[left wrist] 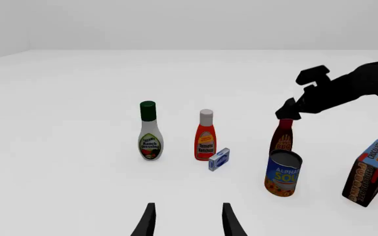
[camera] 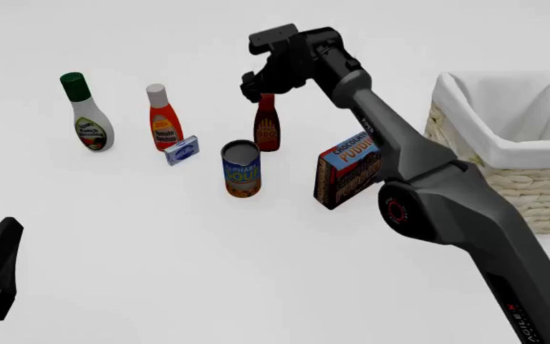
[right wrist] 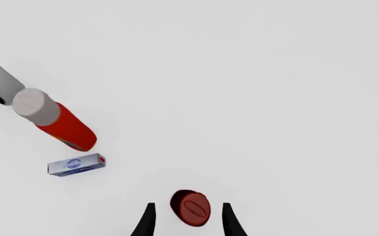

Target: Pick the bbq sauce and place it in the basket.

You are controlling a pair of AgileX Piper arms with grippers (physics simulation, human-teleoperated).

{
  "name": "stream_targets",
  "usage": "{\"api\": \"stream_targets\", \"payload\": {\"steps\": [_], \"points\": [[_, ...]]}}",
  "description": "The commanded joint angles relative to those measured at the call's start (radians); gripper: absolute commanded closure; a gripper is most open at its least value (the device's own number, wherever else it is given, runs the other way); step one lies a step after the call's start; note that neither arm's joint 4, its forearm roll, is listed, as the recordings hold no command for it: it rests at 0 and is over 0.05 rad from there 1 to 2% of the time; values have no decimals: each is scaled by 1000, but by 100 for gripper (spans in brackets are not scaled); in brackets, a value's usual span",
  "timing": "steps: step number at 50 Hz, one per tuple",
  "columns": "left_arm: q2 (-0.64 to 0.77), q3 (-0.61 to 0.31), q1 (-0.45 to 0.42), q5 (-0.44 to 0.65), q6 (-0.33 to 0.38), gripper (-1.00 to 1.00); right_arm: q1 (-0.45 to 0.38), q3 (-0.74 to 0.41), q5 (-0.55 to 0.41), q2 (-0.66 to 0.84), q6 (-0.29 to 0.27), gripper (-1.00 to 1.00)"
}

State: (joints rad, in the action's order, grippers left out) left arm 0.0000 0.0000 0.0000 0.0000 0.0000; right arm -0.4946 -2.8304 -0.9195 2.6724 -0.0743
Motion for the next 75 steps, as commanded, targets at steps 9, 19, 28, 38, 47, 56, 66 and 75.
{"api": "stream_targets", "payload": {"steps": [9, 19, 28, 38, 47, 56, 66, 75], "points": [[0, 0, 0, 0, 0, -100, 7, 0, 5, 28, 5, -100], [0, 0, 0, 0, 0, -100, 7, 0, 9, 42, 11, -100], [0, 0, 0, 0, 0, -100, 6, 0, 13, 58, 15, -100], [0, 0, 0, 0, 0, -100, 9, 0, 18, 71, 18, -100], [0, 0, 0, 0, 0, -100, 6, 0, 20, 72, 19, 100], [0, 0, 0, 0, 0, -100, 6, 0, 23, 73, 18, 100], [0, 0, 0, 0, 0, -100, 8, 0, 18, 56, 14, 100], [0, 0, 0, 0, 0, -100, 17, 0, 9, 21, -2, 100]]}}
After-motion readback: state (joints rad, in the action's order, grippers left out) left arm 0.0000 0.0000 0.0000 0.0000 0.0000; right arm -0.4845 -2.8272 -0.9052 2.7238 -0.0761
